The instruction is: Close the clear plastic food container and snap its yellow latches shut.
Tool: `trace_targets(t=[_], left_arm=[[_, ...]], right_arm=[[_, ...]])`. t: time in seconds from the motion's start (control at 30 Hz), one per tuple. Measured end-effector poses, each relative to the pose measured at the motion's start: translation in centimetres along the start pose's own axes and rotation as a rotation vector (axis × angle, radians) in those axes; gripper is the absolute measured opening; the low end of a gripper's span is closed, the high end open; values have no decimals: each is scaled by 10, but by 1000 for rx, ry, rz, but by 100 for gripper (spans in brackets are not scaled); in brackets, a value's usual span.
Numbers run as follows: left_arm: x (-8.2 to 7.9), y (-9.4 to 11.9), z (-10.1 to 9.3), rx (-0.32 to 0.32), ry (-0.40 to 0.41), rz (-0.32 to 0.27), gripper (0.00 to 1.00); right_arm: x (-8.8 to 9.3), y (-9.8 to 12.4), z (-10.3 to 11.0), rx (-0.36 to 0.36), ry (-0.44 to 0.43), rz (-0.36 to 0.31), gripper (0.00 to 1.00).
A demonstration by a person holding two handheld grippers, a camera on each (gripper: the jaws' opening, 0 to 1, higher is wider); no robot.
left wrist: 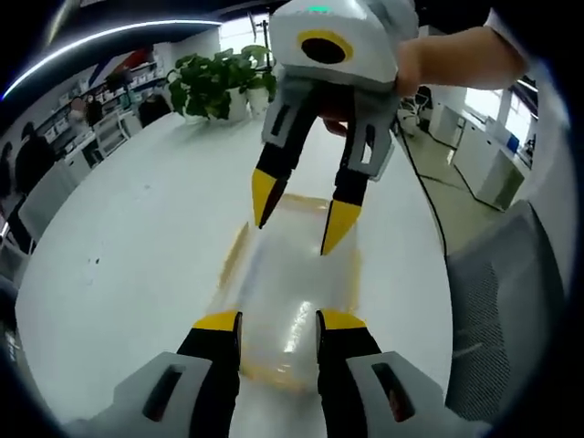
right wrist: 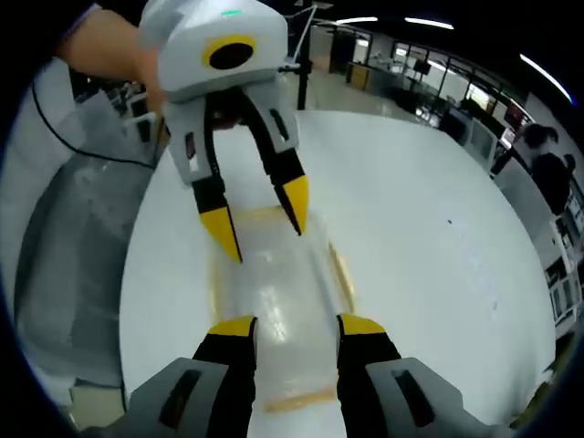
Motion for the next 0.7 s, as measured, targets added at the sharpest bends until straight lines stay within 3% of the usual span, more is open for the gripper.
trace_targets(t=[0.37,0.7], left_arm=[[-5,-5,-2,12,-9,-6,31],[-12,-10,-11,31,20,-33,32]], right_arm=[[-6,-4,0,-7,2,-9,32],[-10,-3,-12,0,1,-13,32]])
Point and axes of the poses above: the point that each gripper's makers call its tool centre point, and the gripper's own axes: y roughly backward along the fingers, z roughly to its left, x roughly out of its underside, the point moved 8 cm from there along y, roughly backward along the fingers, and after that the axes turned 6 degrees about -x, right-handed, at the moved point
